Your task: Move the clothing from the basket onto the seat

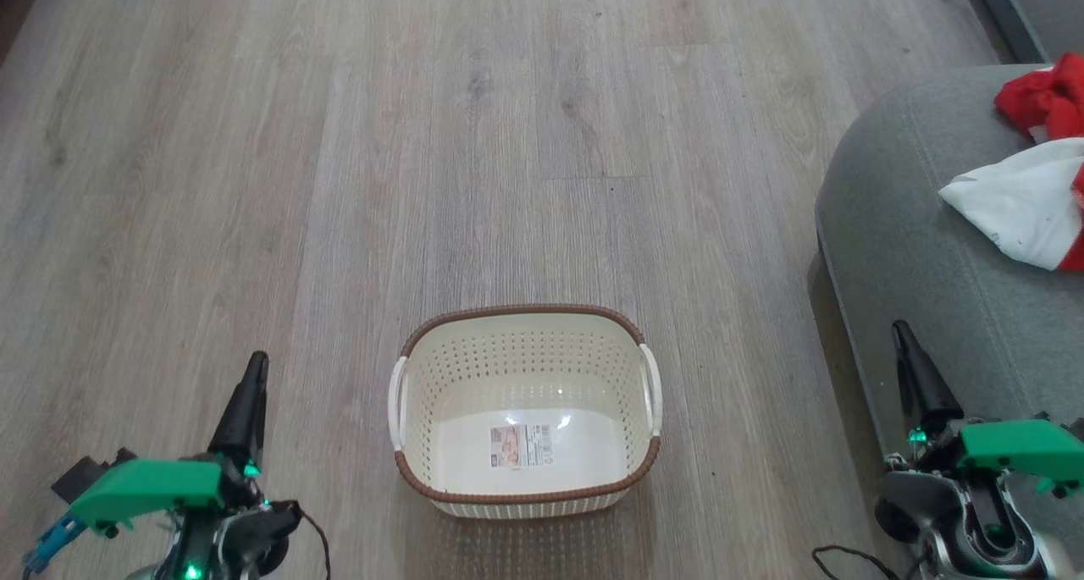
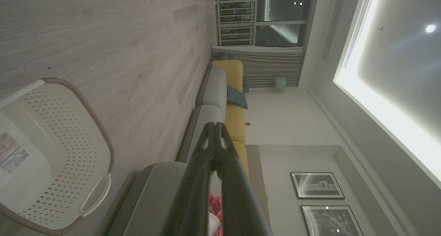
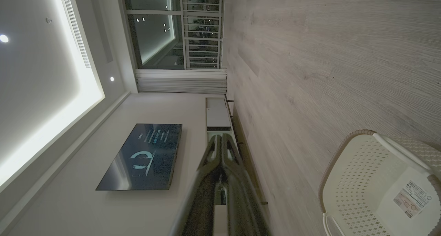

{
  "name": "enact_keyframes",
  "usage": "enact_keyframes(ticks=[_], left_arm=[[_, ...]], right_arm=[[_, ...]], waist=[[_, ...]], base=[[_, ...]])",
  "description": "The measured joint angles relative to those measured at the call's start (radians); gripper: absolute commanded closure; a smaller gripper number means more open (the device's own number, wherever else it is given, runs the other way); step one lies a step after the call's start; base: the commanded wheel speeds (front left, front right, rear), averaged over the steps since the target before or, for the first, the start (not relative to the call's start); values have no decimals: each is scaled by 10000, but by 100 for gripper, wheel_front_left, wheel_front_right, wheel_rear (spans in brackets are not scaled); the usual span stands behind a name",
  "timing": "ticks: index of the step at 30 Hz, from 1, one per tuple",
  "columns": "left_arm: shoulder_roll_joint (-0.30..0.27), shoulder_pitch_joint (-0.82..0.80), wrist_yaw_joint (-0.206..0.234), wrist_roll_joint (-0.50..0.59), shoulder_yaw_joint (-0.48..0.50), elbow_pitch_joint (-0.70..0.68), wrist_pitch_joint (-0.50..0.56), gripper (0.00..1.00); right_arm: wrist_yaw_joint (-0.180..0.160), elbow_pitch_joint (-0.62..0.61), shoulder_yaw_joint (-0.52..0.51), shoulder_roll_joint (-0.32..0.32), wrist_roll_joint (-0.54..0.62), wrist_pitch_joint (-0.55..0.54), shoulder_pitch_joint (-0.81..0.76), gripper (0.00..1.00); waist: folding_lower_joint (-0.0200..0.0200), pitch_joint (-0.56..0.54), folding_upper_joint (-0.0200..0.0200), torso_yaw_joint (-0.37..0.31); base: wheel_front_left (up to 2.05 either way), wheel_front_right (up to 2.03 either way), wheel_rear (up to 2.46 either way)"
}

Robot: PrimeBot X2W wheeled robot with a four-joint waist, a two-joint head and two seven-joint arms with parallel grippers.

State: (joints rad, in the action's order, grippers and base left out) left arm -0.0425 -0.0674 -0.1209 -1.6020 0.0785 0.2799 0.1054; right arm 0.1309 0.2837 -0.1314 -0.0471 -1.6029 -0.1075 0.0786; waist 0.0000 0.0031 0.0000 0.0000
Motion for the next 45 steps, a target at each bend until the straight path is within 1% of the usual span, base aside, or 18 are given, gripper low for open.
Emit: enact_keyframes(ticks=[45], left_arm=[[0,0,0,0,0,0,0,100]], right_arm=[[0,0,0,0,0,0,-1,100]], waist=[[0,0,0,0]], base=[[0,0,0]])
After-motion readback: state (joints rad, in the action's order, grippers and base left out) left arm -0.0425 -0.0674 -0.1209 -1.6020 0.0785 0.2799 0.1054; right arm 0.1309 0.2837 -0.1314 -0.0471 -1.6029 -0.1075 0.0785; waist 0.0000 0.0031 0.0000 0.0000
